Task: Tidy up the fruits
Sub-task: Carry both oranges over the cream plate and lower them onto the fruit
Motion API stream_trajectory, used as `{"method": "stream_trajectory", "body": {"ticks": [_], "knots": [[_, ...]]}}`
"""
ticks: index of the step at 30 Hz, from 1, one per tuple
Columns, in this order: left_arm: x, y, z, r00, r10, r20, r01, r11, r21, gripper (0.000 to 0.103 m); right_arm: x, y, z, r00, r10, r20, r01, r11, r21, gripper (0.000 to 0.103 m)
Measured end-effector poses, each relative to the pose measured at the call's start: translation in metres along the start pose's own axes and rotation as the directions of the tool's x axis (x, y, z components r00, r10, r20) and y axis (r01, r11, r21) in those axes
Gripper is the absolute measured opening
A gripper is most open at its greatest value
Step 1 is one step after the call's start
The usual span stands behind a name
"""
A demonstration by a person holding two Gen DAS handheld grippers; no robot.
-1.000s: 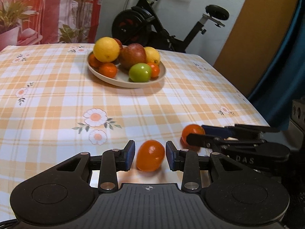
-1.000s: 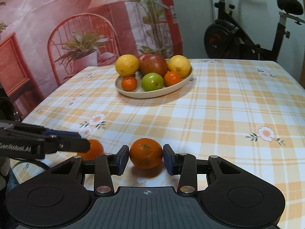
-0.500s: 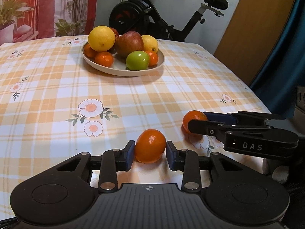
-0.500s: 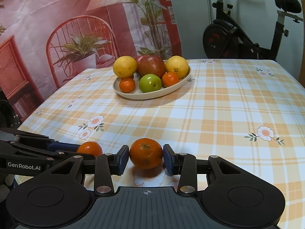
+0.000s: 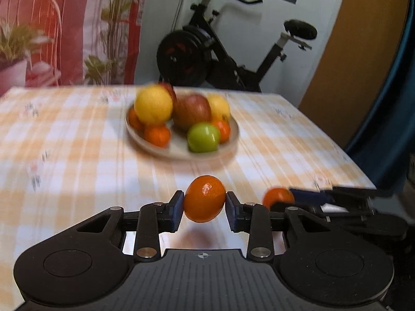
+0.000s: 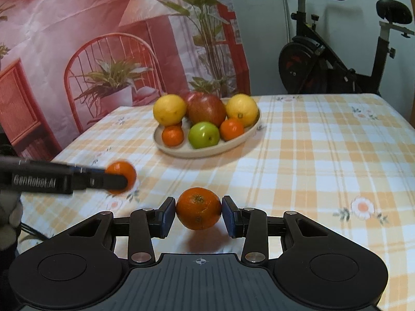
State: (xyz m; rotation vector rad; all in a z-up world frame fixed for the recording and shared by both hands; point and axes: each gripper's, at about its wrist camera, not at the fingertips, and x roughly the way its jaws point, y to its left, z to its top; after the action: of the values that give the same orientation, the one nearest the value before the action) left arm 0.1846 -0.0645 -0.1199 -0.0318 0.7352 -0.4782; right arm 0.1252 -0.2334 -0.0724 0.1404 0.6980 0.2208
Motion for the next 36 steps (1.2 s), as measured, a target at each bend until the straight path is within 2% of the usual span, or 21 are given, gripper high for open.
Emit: {"method": "stream_trajectory", "body": {"ticks": [5, 10, 20, 26, 36], "knots": [[0.019, 0.003, 0.034, 0.999, 0.021, 0.042, -0.021, 1.0, 0.014, 0.036, 0.012, -0.006, 0.021, 1.0, 0.0, 0.018, 0.0, 1.0, -0.022, 0.036], [0.048, 0.007, 0.053, 0.999, 0.028, 0.024, -0.028, 0.999, 0.015, 0.036, 0.029, -0.011, 0.05, 0.999, -0.006, 0.039, 0.008, 0.998, -0.061, 0.036], [0.079, 0.021, 0.059, 0.999, 0.04, -0.001, -0.04, 0.999, 0.032, 0.037, 0.071, -0.022, 0.086, 0.999, 0.006, 0.054, -0.002, 0.996, -0.09, 0.036], [0.089, 0.025, 0.06, 0.999, 0.035, -0.003, -0.035, 0.999, 0.027, 0.037, 0.088, -0.027, 0.095, 0.998, -0.015, 0.068, 0.021, 0.995, -0.094, 0.036], [0.092, 0.025, 0.062, 1.0, 0.019, 0.002, -0.02, 0.999, 0.034, 0.038, 0.106, -0.026, 0.103, 0.998, -0.002, 0.064, 0.009, 0.994, -0.108, 0.036]]}}
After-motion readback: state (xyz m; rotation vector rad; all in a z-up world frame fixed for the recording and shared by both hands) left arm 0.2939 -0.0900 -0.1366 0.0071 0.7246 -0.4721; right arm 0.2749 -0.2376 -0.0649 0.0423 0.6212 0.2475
